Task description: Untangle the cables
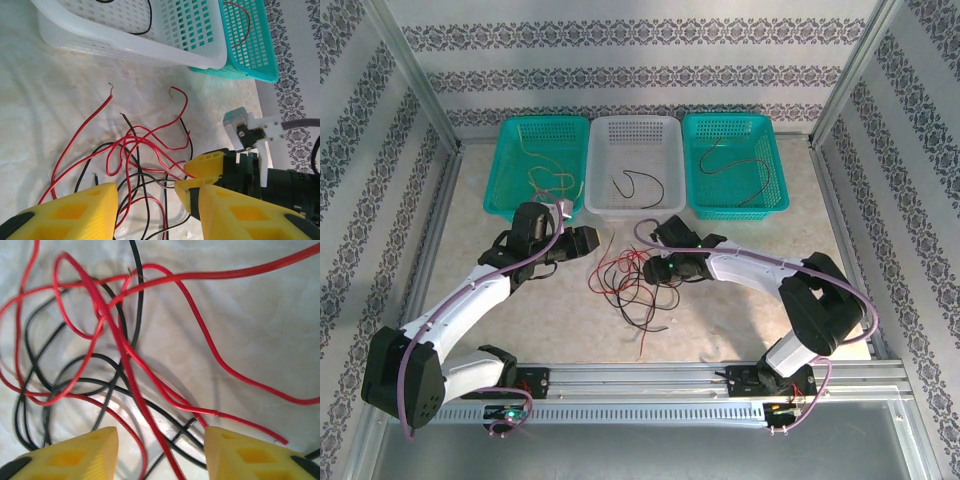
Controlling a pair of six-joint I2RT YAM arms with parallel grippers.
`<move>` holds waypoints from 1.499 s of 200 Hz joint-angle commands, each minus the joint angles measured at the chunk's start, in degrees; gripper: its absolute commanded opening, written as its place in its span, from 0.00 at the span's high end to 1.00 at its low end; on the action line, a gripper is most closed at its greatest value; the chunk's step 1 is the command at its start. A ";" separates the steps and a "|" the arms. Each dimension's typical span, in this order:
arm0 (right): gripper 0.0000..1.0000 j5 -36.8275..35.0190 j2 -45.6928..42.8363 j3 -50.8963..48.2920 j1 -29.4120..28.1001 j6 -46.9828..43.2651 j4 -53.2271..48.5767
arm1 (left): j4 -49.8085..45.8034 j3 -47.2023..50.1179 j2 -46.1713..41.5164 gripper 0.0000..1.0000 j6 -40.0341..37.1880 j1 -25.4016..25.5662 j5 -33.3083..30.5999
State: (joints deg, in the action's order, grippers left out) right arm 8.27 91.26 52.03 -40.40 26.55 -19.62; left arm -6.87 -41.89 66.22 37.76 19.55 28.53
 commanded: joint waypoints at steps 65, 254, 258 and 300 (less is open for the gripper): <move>1.00 -4.45 -10.61 14.93 -4.96 0.21 -11.86 | 8.55 -1.35 -3.10 0.43 3.48 0.99 8.46; 1.00 2.78 -17.11 32.13 -7.38 10.54 -1.94 | 21.20 -6.74 -3.58 0.43 9.09 3.30 7.69; 1.00 3.06 -16.96 32.44 -7.33 10.54 -1.77 | 20.15 -7.19 -3.28 0.43 8.81 3.32 7.75; 1.00 2.75 -16.01 35.40 -7.28 10.08 -0.16 | 20.12 -8.25 -1.01 0.61 10.48 3.32 8.46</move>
State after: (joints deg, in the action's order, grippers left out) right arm 11.00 75.09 84.40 -47.13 36.32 -22.87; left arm 14.17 -48.97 64.71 48.16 22.15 37.47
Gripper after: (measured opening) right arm 0.058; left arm 0.440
